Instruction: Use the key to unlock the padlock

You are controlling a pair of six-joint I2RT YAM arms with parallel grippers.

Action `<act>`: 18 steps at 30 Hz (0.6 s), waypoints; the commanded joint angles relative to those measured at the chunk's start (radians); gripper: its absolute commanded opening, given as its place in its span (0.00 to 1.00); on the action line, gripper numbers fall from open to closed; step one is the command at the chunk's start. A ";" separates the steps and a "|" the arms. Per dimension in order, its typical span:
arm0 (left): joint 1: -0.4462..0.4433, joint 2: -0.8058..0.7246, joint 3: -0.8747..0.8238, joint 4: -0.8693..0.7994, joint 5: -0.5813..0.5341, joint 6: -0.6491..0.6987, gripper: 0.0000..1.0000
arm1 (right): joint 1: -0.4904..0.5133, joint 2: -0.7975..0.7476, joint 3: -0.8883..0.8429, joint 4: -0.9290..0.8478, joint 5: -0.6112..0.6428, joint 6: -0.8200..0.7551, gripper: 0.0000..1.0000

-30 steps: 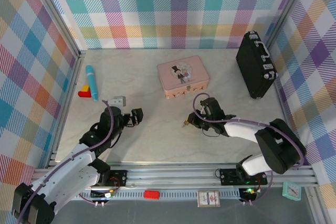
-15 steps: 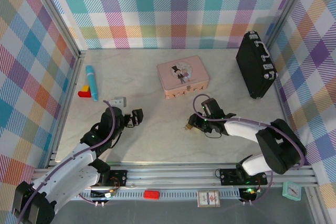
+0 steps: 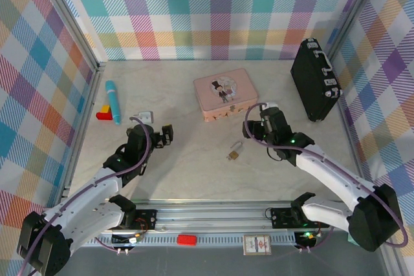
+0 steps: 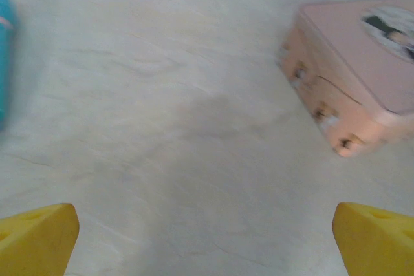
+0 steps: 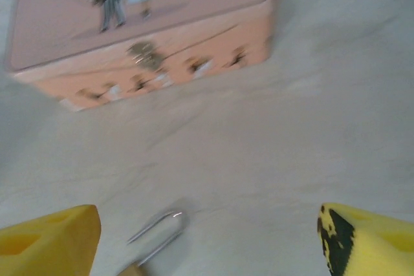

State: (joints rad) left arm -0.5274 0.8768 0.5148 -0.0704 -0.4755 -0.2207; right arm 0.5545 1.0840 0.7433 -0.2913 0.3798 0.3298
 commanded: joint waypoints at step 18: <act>0.314 0.427 -0.177 0.757 0.042 0.275 1.00 | -0.365 0.257 -0.275 0.748 0.034 -0.296 1.00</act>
State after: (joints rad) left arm -0.2440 1.2881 0.3756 0.4664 -0.5507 0.0059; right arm 0.2012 1.3399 0.4847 0.2321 0.4953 0.0929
